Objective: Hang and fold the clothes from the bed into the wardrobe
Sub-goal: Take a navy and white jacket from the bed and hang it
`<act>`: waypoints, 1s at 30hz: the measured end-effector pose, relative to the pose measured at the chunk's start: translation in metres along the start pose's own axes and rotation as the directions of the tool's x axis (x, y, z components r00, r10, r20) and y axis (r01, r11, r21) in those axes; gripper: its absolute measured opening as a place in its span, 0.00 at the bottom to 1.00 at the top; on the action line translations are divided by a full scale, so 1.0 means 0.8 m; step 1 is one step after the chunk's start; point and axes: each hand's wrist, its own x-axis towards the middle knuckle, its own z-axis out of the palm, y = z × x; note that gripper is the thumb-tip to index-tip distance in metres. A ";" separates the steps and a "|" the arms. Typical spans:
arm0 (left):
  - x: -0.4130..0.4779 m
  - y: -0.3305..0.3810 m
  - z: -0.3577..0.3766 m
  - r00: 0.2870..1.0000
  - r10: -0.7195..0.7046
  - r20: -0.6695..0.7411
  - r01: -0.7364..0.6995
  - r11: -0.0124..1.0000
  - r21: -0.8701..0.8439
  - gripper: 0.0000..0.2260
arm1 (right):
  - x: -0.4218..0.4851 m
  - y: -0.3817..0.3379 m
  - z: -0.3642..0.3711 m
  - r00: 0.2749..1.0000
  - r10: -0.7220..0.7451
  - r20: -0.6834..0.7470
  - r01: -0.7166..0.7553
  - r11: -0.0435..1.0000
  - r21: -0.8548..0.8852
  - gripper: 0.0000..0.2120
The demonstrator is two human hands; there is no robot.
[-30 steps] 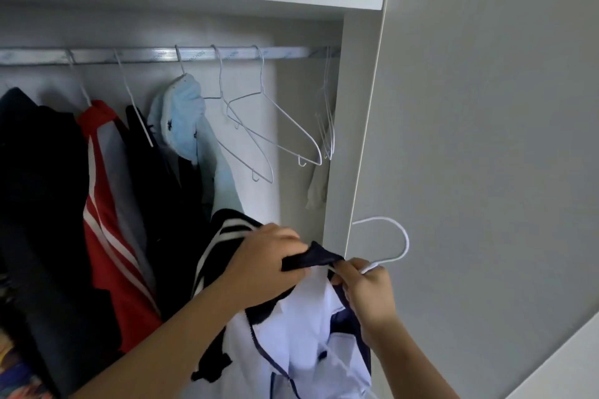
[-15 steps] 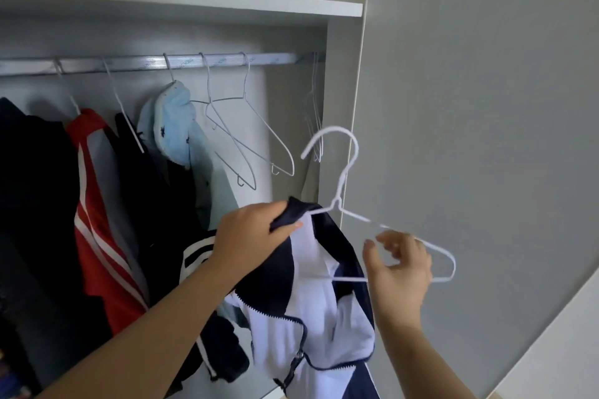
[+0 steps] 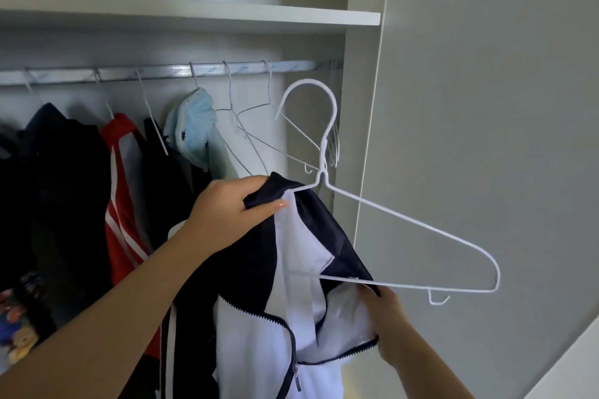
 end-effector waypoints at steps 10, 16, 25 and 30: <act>-0.032 -0.071 -0.070 0.997 0.037 -0.064 -0.029 0.992 0.125 0.12 | -0.002 -0.031 -0.027 0.876 0.126 0.466 -0.284 0.916 0.285 0.09; -0.049 -0.080 -0.072 0.986 0.167 -0.005 -0.153 0.917 0.368 0.34 | -0.009 -0.049 -0.031 0.898 0.181 0.400 -0.247 0.962 0.119 0.10; -0.051 -0.052 -0.043 0.971 0.230 0.062 -0.232 0.857 0.460 0.30 | 0.003 -0.038 -0.021 0.924 -0.315 -0.218 0.241 0.920 -0.309 0.04; -0.056 -0.065 -0.054 0.991 0.130 -0.018 -0.120 0.953 0.277 0.23 | 0.000 -0.042 -0.041 0.986 -0.163 0.033 0.165 0.986 -0.041 0.03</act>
